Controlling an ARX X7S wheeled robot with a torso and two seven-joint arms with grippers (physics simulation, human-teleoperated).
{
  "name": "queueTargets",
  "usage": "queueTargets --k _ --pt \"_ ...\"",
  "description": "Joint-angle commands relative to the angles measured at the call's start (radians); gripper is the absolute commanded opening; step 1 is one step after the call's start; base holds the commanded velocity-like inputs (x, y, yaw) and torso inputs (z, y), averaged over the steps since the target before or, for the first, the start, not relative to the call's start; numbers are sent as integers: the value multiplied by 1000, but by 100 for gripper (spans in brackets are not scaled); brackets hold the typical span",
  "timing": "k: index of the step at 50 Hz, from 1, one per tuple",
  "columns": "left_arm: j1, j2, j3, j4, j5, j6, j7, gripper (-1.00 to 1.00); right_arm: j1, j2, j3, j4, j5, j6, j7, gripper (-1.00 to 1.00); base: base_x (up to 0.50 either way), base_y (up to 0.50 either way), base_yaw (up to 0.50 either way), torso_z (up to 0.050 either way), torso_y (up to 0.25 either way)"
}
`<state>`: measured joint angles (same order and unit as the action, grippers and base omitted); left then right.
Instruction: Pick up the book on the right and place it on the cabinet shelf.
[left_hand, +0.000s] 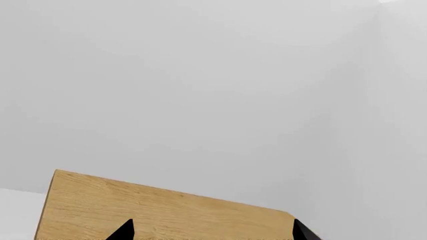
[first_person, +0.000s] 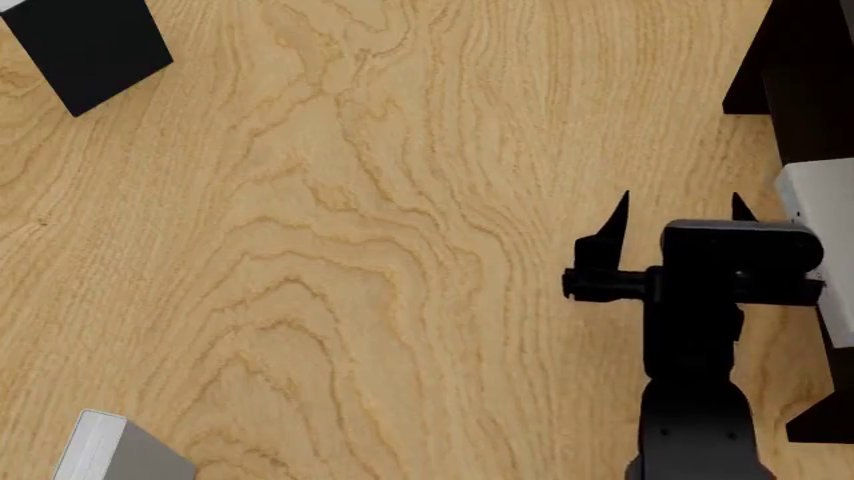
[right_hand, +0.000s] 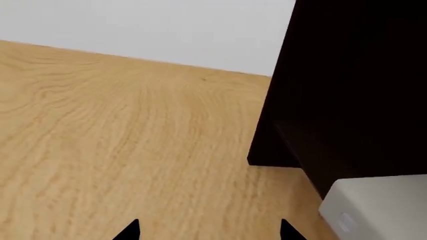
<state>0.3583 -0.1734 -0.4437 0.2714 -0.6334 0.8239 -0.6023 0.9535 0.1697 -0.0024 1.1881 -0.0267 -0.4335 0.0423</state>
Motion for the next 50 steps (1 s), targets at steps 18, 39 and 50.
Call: queueTargets --k 18,39,50 --pt "-5 3 -6 -17 -7 6 18 100 89 -42 -40 111 -7 -55 -11 100 0 0 0 0 0" --pt "-7 1 -4 -22 -5 2 21 100 -145 -74 -67 -807 29 504 -61 100 0 0 0 0 0" --pt "-7 0 -1 -19 0 -2 21 100 -197 -59 -51 -1139 71 699 -52 100 0 0 0 0 0"
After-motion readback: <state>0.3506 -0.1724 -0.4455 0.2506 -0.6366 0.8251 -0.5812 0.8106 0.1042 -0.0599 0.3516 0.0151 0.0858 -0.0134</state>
